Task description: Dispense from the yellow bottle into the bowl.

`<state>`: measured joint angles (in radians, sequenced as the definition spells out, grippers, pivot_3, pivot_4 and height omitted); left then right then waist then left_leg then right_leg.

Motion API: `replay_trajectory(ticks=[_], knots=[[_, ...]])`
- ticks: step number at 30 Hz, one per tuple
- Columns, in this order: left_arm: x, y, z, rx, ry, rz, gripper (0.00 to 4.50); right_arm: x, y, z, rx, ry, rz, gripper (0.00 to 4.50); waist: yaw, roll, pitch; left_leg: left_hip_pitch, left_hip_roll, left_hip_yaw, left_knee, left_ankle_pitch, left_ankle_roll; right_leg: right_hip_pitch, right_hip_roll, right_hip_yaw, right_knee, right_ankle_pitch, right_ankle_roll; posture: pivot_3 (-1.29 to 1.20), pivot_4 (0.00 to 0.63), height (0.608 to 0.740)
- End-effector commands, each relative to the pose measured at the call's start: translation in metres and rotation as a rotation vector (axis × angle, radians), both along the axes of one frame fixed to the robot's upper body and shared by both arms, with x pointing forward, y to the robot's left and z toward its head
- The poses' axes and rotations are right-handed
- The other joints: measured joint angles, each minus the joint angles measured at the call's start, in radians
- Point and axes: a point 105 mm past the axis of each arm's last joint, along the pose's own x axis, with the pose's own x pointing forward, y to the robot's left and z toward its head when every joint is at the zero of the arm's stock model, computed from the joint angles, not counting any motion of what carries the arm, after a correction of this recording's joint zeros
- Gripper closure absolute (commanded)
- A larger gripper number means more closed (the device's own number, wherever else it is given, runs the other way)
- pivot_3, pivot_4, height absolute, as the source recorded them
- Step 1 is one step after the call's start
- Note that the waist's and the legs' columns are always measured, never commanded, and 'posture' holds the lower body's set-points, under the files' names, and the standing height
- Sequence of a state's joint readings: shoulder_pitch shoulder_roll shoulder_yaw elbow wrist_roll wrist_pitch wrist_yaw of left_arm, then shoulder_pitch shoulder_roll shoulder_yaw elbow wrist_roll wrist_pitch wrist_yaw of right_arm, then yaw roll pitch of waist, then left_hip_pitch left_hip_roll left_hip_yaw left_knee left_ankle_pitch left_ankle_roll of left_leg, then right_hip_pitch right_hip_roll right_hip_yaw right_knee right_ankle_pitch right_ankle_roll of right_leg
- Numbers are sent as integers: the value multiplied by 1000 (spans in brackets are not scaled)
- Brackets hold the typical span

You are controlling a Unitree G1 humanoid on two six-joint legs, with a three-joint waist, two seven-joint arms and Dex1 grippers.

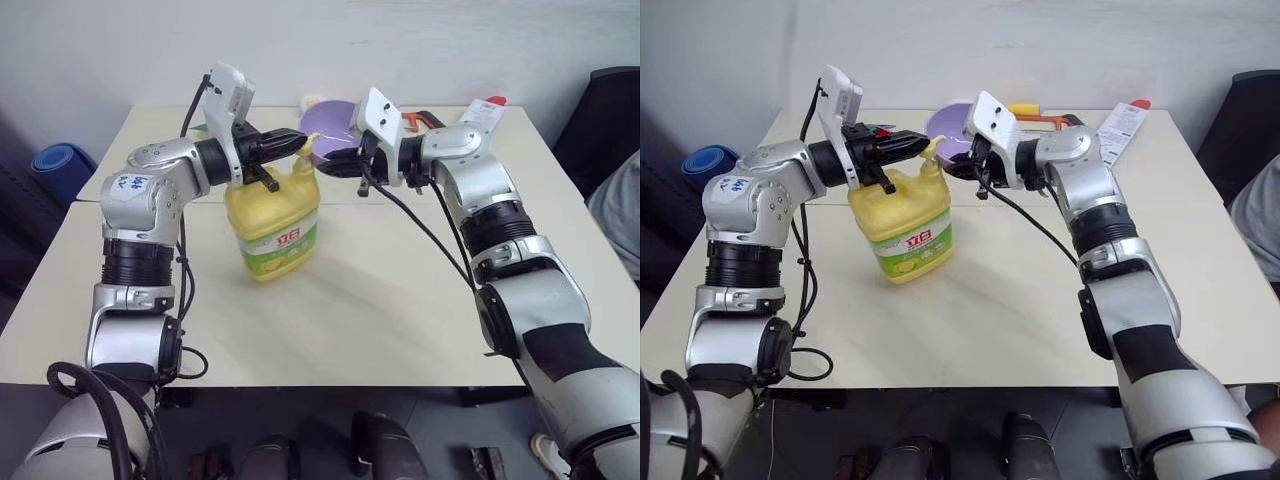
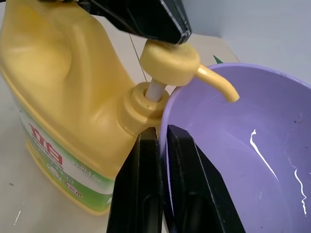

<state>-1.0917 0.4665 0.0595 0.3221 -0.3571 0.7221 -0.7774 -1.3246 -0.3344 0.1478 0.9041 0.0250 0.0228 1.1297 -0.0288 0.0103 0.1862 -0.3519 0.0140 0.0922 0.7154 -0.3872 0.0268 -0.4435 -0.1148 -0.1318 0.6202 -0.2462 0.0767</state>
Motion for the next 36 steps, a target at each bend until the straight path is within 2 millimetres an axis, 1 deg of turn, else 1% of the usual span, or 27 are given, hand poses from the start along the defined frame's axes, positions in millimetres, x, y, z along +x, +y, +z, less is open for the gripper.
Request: replay_trajectory(ticks=[1,5,9,14,16,20,22,25,36], knots=[[5,-2,-11,43,57,16,4427,-7,7,18,20,-75,41,4500,-1,0,0,0,0,0,0,0,0,0,0,0,0,0,0,0,150,740],[7,-5,-9,69,43,15,4427,-7,6,16,19,-75,36,4500,0,0,0,-1,0,0,0,0,0,0,0,0,0,0,0,0,150,740],[9,-7,-19,119,45,14,4427,-6,7,16,19,-77,34,4500,-1,0,0,0,0,0,0,0,0,0,0,0,0,0,0,0,150,740],[12,-6,-20,117,48,27,4427,-7,7,16,18,-77,34,4500,0,0,0,0,0,0,0,0,0,0,0,0,0,0,0,0,150,740],[13,-5,-25,136,63,33,4427,-7,7,15,17,-74,37,4500,0,0,0,0,0,0,0,0,0,0,0,0,0,0,0,0,150,740],[14,-2,-46,170,139,30,4427,-8,8,14,17,-72,43,4500,-1,0,0,0,0,0,0,0,0,0,0,0,0,0,0,0,150,740],[15,2,-58,216,170,36,4427,-9,9,14,19,-70,48,4500,-1,0,0,0,0,0,0,0,0,0,0,0,0,0,0,0,150,740],[15,6,-70,263,202,39,4427,-9,10,14,23,-71,50,4500,0,0,0,1,0,0,0,0,0,0,0,0,0,0,0,0,150,740],[16,13,-87,328,242,49,4427,-10,11,14,36,-74,50,4500,0,0,-4,2,0,0,0,0,0,1,0,0,0,0,0,0,150,740]])
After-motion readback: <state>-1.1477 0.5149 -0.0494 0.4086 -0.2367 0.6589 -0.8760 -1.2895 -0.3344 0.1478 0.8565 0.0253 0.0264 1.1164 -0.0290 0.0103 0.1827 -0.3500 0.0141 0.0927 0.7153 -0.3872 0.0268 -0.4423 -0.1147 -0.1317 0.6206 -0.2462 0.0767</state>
